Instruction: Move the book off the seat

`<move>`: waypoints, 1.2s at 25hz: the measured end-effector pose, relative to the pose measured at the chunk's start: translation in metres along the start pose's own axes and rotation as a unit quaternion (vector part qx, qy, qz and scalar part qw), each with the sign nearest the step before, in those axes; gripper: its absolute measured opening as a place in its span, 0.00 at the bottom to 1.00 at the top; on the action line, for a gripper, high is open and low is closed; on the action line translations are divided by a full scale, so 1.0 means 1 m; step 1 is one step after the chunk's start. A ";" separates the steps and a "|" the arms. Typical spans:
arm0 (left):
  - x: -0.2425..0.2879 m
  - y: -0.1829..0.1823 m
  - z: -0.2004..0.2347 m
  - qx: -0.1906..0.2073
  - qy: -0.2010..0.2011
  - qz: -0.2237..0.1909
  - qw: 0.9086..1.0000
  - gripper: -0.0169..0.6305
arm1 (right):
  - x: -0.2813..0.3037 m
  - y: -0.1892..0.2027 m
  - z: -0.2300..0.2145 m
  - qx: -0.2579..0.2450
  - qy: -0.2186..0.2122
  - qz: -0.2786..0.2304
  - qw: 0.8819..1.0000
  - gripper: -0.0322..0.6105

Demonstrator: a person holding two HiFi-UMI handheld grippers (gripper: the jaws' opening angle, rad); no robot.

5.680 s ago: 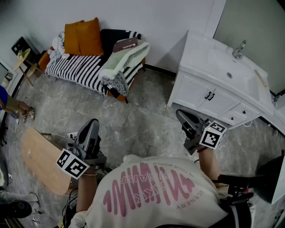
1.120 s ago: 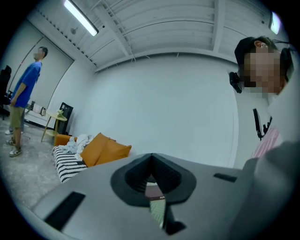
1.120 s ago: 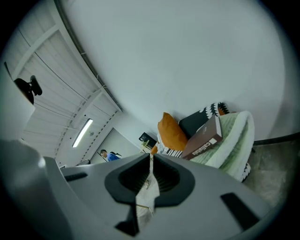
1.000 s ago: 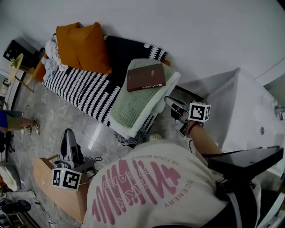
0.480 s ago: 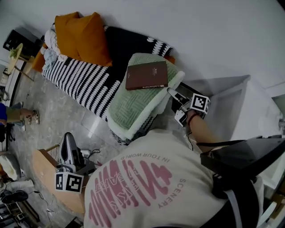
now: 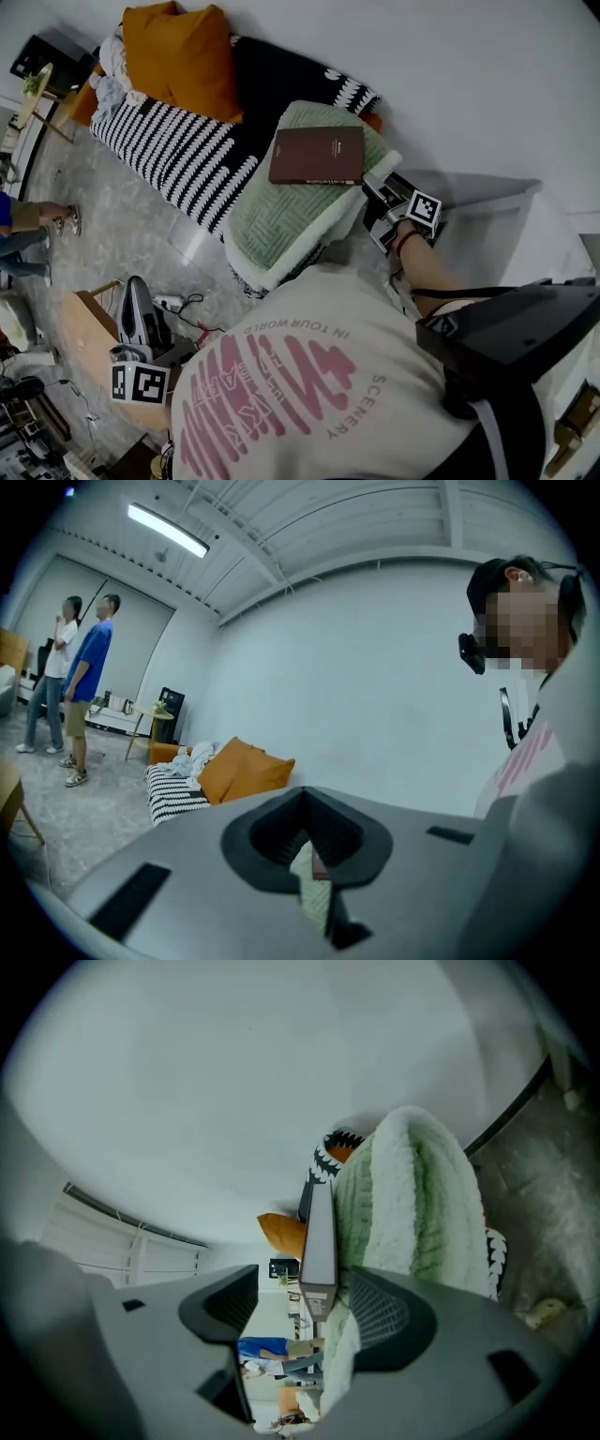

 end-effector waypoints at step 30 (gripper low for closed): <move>0.023 0.003 -0.009 0.014 -0.005 0.018 1.000 0.04 | 0.036 0.006 -0.018 0.027 0.047 0.010 0.998 0.30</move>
Point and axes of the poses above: the fingertips, and each gripper's own axes: x forward along the fingers, z to its left, y out of its underside, the point moved 3 cm from there along -x, backward along the fingers, and after that the axes turned 13 degrees about -z, right-handed, at the moved point
